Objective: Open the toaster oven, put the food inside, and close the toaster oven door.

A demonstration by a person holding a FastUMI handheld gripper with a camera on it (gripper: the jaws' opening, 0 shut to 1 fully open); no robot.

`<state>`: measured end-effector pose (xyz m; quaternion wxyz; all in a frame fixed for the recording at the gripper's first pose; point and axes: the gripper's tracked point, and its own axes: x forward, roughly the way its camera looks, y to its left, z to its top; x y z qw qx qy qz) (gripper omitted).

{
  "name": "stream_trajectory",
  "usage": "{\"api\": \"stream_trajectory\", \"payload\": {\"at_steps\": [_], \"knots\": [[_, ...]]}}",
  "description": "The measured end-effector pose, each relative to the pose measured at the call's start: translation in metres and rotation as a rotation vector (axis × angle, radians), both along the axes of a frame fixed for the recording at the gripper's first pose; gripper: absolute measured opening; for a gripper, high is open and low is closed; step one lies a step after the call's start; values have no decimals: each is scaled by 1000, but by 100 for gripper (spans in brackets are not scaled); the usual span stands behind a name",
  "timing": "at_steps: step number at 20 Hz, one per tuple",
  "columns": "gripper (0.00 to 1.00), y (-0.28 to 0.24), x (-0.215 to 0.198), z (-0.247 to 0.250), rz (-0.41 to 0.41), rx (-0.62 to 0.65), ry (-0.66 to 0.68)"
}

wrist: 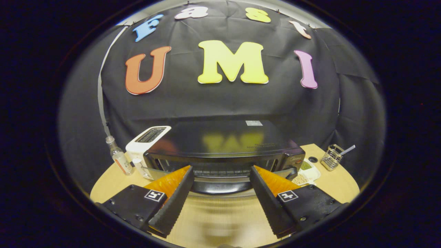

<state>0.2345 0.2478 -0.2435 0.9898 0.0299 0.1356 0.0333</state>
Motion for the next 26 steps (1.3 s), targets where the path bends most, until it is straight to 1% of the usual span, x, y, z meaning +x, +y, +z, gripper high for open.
{"api": "stream_trajectory", "payload": {"at_steps": [6, 13, 20, 24, 26], "knots": [[100, -2, -33, -23, -4, -8, 30], [100, -4, -68, -59, 5, -20, 117], [100, -7, -84, -83, 26, -24, 155], [100, -7, -97, -107, 58, -44, 210], [100, -10, -101, -119, 57, -19, 238]]}}
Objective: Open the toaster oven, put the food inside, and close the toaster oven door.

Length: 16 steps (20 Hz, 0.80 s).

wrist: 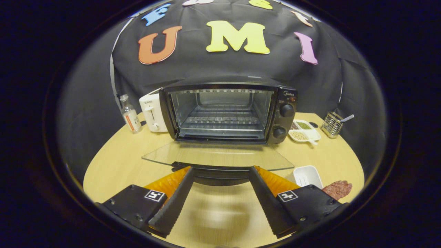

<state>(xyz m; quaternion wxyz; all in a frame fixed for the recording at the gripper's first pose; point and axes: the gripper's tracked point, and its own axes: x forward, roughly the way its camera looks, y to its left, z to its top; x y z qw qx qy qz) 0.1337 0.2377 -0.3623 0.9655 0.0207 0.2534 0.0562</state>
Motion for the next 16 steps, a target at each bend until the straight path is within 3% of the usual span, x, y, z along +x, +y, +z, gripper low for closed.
{"api": "stream_trajectory", "payload": {"at_steps": [16], "knots": [[100, -5, -4, -63, -7, 11, 194]]}}
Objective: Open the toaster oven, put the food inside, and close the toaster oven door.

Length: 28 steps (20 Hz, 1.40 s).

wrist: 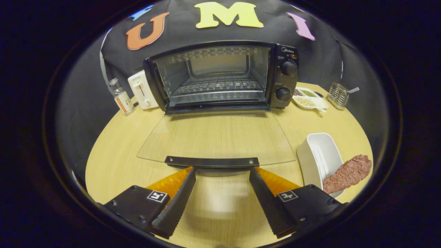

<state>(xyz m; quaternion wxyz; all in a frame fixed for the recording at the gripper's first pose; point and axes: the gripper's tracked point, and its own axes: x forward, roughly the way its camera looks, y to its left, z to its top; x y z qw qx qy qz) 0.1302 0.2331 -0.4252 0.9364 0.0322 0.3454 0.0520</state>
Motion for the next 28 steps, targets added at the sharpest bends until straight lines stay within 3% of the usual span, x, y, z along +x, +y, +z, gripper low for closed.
{"api": "stream_trajectory", "payload": {"at_steps": [8, 15, 19, 23, 28], "knots": [[100, -5, -4, 11, 49, -13, -14], [100, -46, -1, 62, 128, 1, -100], [100, -45, 9, 115, 205, 3, -216], [100, -24, 44, 148, 196, 7, -297], [100, 8, 85, 139, 138, 17, -263]]}}
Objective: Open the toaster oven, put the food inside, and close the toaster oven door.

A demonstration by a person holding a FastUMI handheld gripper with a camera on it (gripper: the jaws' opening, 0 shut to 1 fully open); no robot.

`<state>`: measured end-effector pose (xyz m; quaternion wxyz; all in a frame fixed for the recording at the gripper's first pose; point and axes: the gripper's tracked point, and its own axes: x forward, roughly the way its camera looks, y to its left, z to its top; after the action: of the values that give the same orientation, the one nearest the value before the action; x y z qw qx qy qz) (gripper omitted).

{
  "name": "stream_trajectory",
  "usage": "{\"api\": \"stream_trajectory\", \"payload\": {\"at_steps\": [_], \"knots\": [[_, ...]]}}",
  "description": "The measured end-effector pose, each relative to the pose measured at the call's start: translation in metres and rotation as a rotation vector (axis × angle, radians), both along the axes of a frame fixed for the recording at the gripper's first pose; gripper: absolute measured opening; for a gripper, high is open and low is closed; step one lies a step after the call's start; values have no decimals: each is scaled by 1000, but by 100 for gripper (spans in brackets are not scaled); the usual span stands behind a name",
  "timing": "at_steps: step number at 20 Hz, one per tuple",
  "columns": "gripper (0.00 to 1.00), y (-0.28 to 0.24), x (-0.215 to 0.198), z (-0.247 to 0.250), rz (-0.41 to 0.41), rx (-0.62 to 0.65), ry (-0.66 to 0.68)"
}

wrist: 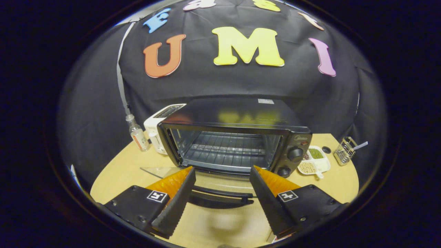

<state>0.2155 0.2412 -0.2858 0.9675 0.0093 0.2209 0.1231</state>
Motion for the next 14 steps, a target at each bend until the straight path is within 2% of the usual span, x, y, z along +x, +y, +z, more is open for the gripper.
{"api": "stream_trajectory", "payload": {"at_steps": [6, 14], "knots": [[100, 1, -4, -17, -63, 40, 31], [100, -4, -45, -65, -89, 29, 55]]}}
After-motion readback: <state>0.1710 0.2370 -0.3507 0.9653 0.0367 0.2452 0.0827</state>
